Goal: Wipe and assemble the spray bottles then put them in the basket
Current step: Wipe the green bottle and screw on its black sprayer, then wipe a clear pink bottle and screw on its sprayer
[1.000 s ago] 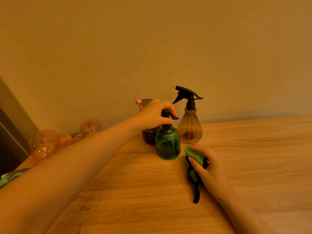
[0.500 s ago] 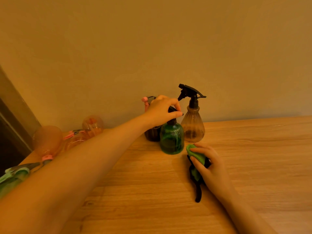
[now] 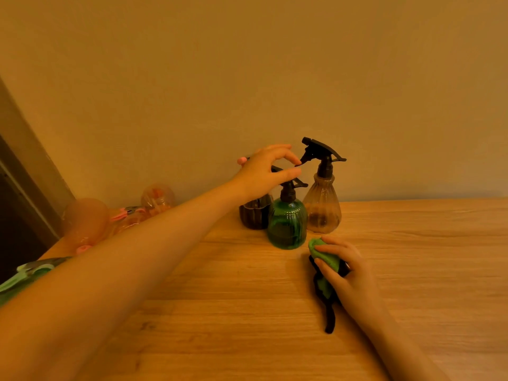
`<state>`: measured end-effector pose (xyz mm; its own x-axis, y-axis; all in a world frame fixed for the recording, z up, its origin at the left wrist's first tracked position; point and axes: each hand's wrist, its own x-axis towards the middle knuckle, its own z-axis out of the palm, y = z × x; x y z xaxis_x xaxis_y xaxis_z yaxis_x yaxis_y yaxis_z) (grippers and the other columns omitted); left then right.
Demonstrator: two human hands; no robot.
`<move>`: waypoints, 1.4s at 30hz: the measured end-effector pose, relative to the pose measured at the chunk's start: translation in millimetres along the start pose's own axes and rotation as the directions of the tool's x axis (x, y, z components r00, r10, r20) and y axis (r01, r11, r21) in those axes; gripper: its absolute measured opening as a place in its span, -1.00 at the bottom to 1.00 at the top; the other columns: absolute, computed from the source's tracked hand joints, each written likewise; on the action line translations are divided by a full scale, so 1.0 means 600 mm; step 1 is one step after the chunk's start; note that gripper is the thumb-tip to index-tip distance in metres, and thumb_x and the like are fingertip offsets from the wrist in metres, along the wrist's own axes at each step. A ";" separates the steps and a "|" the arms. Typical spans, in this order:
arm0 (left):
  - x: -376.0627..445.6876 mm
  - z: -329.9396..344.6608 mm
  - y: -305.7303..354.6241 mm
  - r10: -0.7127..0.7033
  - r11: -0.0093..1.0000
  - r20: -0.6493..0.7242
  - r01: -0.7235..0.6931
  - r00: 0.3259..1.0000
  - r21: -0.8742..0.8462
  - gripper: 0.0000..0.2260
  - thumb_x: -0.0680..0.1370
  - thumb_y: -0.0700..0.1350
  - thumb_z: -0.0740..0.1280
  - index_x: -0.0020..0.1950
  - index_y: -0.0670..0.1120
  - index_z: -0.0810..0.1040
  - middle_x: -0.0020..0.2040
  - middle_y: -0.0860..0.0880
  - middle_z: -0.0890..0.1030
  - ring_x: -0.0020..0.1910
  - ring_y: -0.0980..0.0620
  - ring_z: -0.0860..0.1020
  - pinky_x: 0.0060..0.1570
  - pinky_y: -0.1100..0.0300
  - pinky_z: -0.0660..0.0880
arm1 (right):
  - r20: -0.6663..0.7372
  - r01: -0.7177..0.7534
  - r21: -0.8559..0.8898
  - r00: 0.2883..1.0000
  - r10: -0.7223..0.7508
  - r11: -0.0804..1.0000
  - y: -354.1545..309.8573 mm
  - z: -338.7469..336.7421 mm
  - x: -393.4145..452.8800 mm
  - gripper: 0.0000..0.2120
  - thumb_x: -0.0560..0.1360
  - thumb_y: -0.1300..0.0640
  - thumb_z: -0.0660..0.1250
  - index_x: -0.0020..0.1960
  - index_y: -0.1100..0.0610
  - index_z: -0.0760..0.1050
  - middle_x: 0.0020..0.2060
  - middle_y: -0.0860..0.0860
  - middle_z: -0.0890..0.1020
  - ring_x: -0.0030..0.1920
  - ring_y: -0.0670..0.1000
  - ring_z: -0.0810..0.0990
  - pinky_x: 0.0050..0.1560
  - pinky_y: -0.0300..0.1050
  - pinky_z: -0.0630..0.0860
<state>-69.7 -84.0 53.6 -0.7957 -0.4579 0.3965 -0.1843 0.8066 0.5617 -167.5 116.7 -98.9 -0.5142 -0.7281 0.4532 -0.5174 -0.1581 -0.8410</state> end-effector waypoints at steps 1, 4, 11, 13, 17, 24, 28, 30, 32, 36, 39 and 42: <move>-0.010 -0.014 0.004 -0.007 0.994 0.002 0.007 1.000 -0.106 -0.92 0.53 0.05 0.33 0.01 0.18 0.52 0.40 0.07 0.40 0.39 0.04 0.33 0.38 -0.14 0.19 | 0.002 0.001 0.004 1.000 -0.001 1.000 0.000 0.001 0.000 -0.72 0.41 0.28 0.44 0.05 -0.01 0.61 0.16 -0.13 0.54 0.21 -0.22 0.47 0.21 -0.32 0.42; -0.044 -0.075 0.008 -0.038 0.956 0.066 0.056 0.997 -0.287 -0.91 0.57 -0.10 0.30 0.06 -0.01 0.54 0.15 -0.02 0.60 0.03 0.00 0.62 -0.10 0.16 0.57 | 0.012 0.018 0.007 1.000 -0.018 1.000 0.000 0.002 0.001 -0.68 0.39 0.29 0.45 0.00 -0.09 0.63 0.14 -0.13 0.55 0.19 -0.22 0.48 0.18 -0.35 0.42; -0.129 -0.201 -0.071 -0.206 0.963 -0.038 0.196 0.978 -0.183 -0.92 0.58 -0.19 0.29 -0.05 -0.03 0.54 -0.21 0.02 0.67 -0.30 0.12 0.61 -0.40 0.34 0.43 | 0.057 0.054 -0.023 0.997 -0.052 0.998 0.010 0.017 0.010 -0.55 0.36 0.33 0.48 -0.02 -0.22 0.58 0.12 -0.16 0.56 0.16 -0.22 0.51 0.18 -0.36 0.41; -0.155 -0.218 -0.106 -0.263 0.961 -0.065 0.255 0.963 -0.110 -0.91 0.56 -0.21 0.31 -0.07 -0.02 0.54 -0.20 0.00 0.65 -0.31 0.14 0.59 -0.34 0.31 0.47 | 0.085 0.084 -0.042 0.993 -0.081 0.996 0.011 0.034 0.015 -0.53 0.34 0.32 0.49 -0.02 -0.24 0.58 0.10 -0.20 0.56 0.15 -0.22 0.51 0.17 -0.38 0.41; -0.202 -0.237 -0.191 -0.393 0.877 -0.114 0.409 0.912 0.251 -0.85 0.50 -0.17 0.41 0.06 -0.08 0.58 -0.03 -0.09 0.63 -0.08 -0.01 0.58 -0.06 0.13 0.50 | 0.181 0.157 -0.085 0.974 -0.140 0.984 0.006 0.085 0.026 -0.58 0.36 0.21 0.48 0.00 -0.29 0.56 0.13 -0.28 0.50 0.16 -0.23 0.50 0.19 -0.39 0.39; -0.252 -0.233 -0.255 -0.553 0.761 -0.024 0.517 0.833 0.393 -0.48 0.40 -0.21 0.50 0.33 -0.10 0.44 0.18 -0.03 0.46 0.14 0.06 0.43 -0.04 0.42 0.27 | 0.301 0.275 -0.171 0.929 -0.215 0.946 -0.007 0.125 0.024 -0.73 0.40 0.01 0.36 0.02 -0.33 0.51 0.21 -0.25 0.44 0.22 -0.26 0.44 0.22 -0.42 0.34; -0.254 -0.221 -0.279 -0.605 0.699 -0.047 0.558 0.795 0.446 -0.36 0.34 -0.02 0.55 0.37 0.01 0.40 0.27 -0.10 0.39 0.26 -0.08 0.42 0.18 0.16 0.40 | 0.303 0.280 -0.196 0.929 -0.214 0.940 -0.006 0.118 0.017 -0.78 0.41 0.02 0.36 0.05 -0.15 0.56 0.19 -0.19 0.47 0.23 -0.23 0.45 0.24 -0.40 0.35; -0.252 -0.211 -0.278 -0.621 0.671 -0.065 0.573 0.781 0.470 -0.37 0.34 0.04 0.54 0.35 0.02 0.41 0.25 -0.10 0.40 0.22 -0.10 0.45 0.17 0.08 0.43 | 0.299 0.297 -0.220 0.927 -0.225 0.929 -0.008 0.118 0.015 -0.78 0.41 0.01 0.35 0.05 -0.09 0.59 0.17 -0.14 0.49 0.20 -0.21 0.46 0.23 -0.43 0.34; -0.251 -0.200 -0.279 -0.637 0.655 -0.069 0.585 0.768 0.478 -0.43 0.34 0.09 0.53 0.29 0.01 0.43 0.25 -0.10 0.43 0.16 -0.08 0.48 0.07 0.10 0.46 | 0.298 0.307 -0.234 0.926 -0.233 0.922 -0.009 0.117 0.013 -0.77 0.42 -0.02 0.33 0.05 -0.04 0.61 0.17 -0.12 0.49 0.18 -0.19 0.47 0.20 -0.42 0.36; -0.246 -0.184 -0.277 -0.645 0.624 -0.129 0.616 0.754 0.480 -0.59 0.41 0.20 0.41 0.12 0.02 0.43 0.23 -0.14 0.45 0.15 -0.12 0.47 0.00 0.10 0.42 | 0.304 0.308 -0.242 0.925 -0.229 0.920 -0.011 0.114 0.011 -0.73 0.43 -0.06 0.30 0.06 -0.01 0.62 0.17 -0.11 0.50 0.19 -0.18 0.46 0.17 -0.36 0.37; -0.244 -0.178 -0.280 -0.673 0.544 -0.233 0.683 0.702 0.487 -0.39 0.43 0.23 0.38 0.31 -0.12 0.35 0.32 -0.20 0.35 0.23 -0.20 0.42 0.09 -0.01 0.43 | 0.309 0.302 -0.239 0.925 -0.222 0.923 -0.011 0.113 0.011 -0.72 0.43 -0.09 0.27 0.07 -0.04 0.60 0.18 -0.12 0.49 0.21 -0.22 0.45 0.20 -0.48 0.31; -0.244 -0.175 -0.273 -0.726 0.480 -0.303 0.770 0.618 0.421 -0.22 0.41 0.21 0.42 0.42 -0.19 0.19 0.40 -0.23 0.21 0.31 -0.24 0.35 0.16 -0.04 0.42 | 0.313 0.294 -0.240 0.926 -0.213 0.925 -0.012 0.113 0.012 -0.74 0.42 -0.07 0.29 0.07 -0.05 0.60 0.18 -0.13 0.49 0.22 -0.23 0.44 0.19 -0.48 0.32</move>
<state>137.8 -188.2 -20.2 -0.1830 -0.9815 0.0568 -0.9438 0.1915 0.2693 -121.0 67.5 -109.8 -0.1520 -0.8489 0.5062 -0.7940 -0.2001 -0.5740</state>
